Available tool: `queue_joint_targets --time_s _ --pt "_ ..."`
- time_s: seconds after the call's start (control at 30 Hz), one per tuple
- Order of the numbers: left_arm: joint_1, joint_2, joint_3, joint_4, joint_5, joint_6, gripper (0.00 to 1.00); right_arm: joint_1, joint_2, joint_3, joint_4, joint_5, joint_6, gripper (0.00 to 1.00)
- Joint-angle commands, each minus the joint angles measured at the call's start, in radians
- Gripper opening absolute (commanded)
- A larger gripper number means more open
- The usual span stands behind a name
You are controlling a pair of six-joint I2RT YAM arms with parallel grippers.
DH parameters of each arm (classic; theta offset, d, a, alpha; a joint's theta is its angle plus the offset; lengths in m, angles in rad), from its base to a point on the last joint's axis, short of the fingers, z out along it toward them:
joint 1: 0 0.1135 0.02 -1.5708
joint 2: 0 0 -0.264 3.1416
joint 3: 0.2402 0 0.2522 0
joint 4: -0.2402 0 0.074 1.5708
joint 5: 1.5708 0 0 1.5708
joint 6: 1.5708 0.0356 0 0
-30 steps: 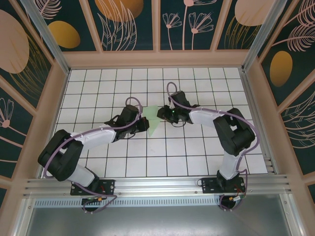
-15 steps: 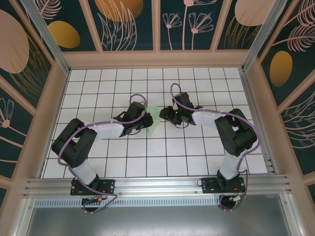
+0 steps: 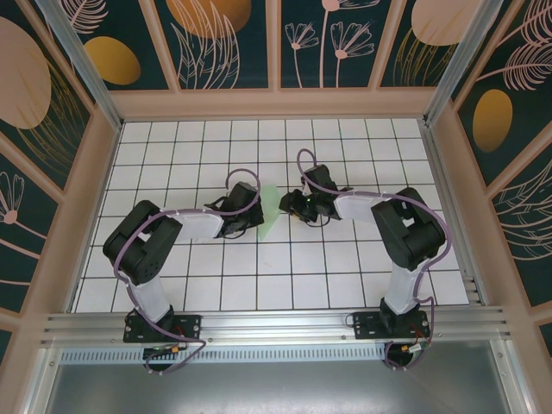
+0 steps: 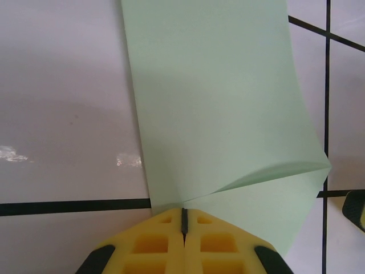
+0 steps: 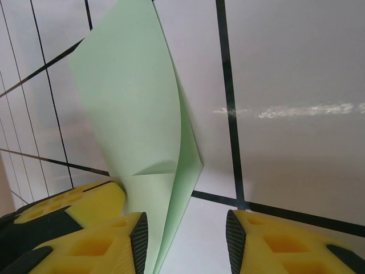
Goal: Fold a paper plane with a square sheet of paper (pick it up from the middle)
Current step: Third fold the triangle at the center of the table, then fourth fold the wing at the center of the table.
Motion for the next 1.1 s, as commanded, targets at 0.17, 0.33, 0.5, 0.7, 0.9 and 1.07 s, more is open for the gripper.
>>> queue_joint_targets --time_s 0.17,0.33,0.5,0.7,0.9,1.07 --pt "-0.005 0.029 0.004 -0.049 -0.029 -0.017 0.00 0.005 0.057 0.064 -0.001 -0.060 -0.003 0.37" --pt "-0.005 0.033 0.004 -0.051 -0.028 -0.017 0.00 0.005 0.079 0.077 0.019 -0.090 -0.003 0.33" --pt "-0.005 0.033 0.005 -0.047 -0.022 -0.016 0.00 0.005 0.102 0.091 0.023 -0.115 -0.008 0.30" --pt "-0.005 0.029 0.002 -0.046 -0.020 -0.013 0.00 0.001 0.122 0.086 0.063 -0.154 0.001 0.26" --pt "-0.005 0.021 0.001 -0.042 -0.018 -0.002 0.00 0.002 0.137 0.084 0.097 -0.181 0.018 0.21" --pt "-0.005 -0.009 0.005 -0.042 -0.017 0.020 0.00 -0.024 0.118 0.058 0.150 -0.162 0.065 0.05"
